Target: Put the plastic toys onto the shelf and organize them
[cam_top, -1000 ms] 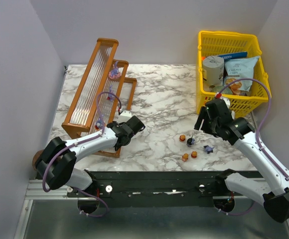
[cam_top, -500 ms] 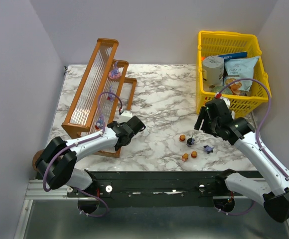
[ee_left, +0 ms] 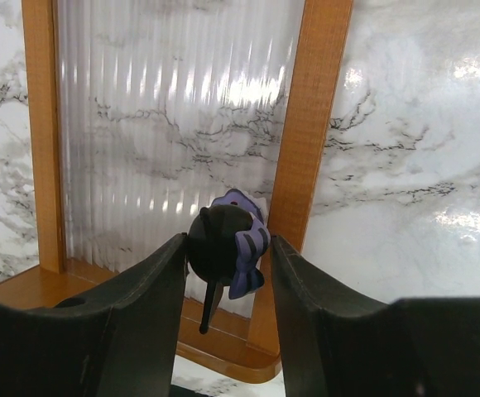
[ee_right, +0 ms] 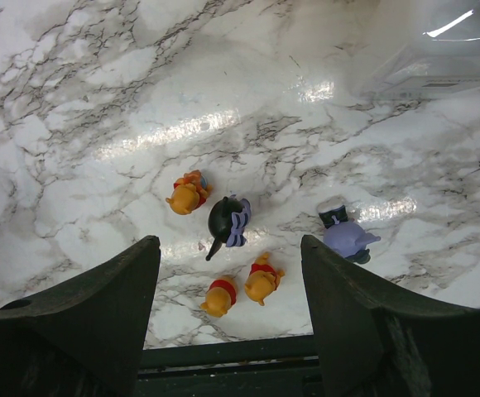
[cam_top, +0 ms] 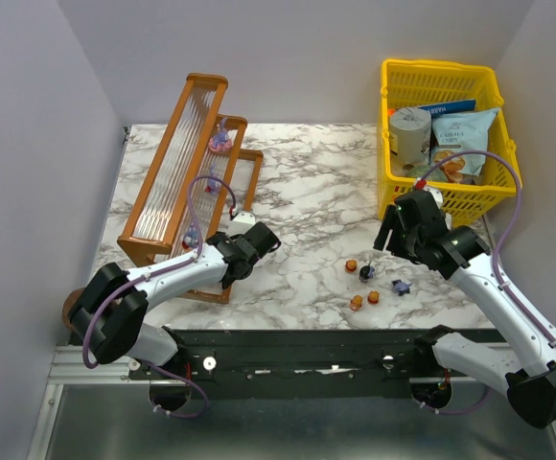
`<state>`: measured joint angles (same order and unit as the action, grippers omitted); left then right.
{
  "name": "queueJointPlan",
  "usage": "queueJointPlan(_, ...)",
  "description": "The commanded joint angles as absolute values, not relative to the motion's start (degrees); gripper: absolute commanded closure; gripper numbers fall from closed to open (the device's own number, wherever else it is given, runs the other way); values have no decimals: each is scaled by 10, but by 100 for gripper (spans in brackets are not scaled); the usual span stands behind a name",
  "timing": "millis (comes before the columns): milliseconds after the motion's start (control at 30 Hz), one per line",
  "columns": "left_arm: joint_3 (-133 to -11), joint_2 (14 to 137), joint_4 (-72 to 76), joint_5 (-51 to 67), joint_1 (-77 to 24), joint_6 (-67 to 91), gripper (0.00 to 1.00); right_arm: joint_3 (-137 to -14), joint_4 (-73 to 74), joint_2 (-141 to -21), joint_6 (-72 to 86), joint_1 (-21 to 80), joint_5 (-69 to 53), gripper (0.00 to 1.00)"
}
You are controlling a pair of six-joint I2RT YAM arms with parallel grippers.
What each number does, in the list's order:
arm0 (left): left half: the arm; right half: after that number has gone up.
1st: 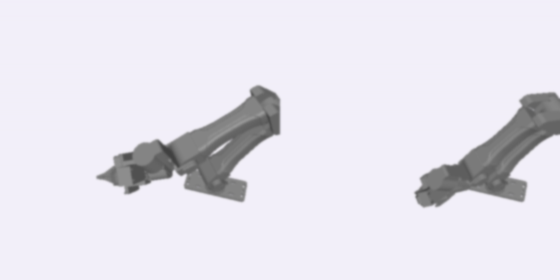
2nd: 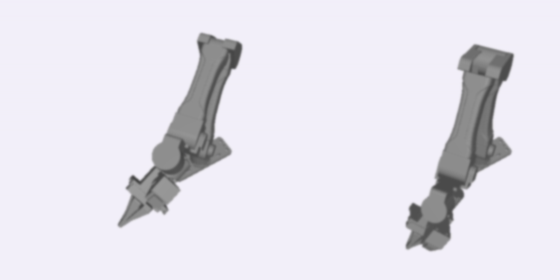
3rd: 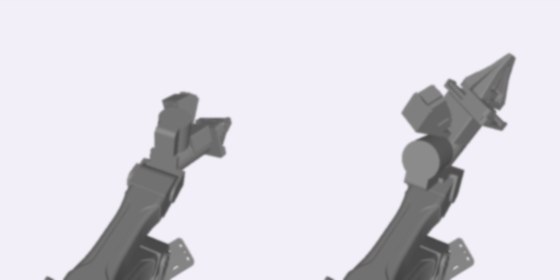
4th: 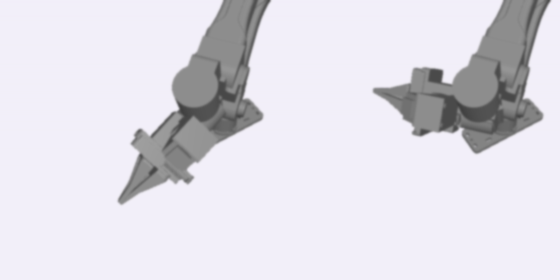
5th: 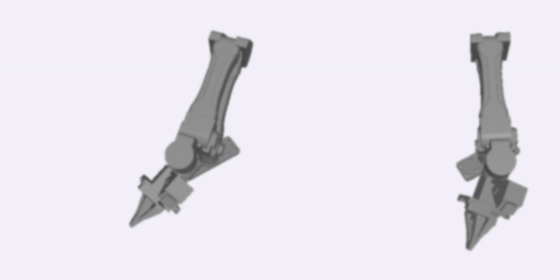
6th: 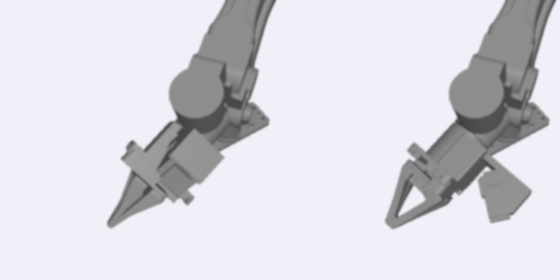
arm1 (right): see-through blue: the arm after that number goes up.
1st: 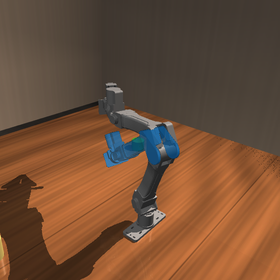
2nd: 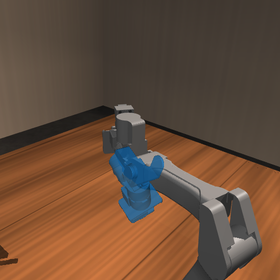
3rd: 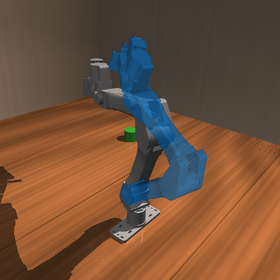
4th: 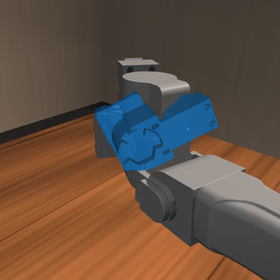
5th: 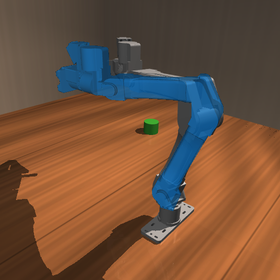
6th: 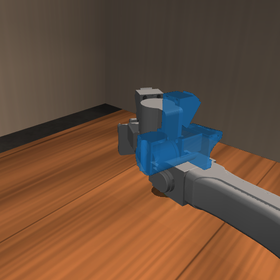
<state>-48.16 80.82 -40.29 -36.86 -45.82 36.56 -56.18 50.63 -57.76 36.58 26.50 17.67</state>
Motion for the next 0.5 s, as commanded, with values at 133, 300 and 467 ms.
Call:
queueJointPlan(133, -498, 815, -414, -399, -453, 378, 44, -578, 499, -584, 369, 261, 174, 24)
queueJointPlan(300, -502, 813, -415, -401, -454, 379, 41, -577, 498, -585, 369, 261, 174, 23)
queueJointPlan(467, -506, 814, -414, -410, -460, 382, 39, -576, 497, -586, 369, 261, 172, 23)
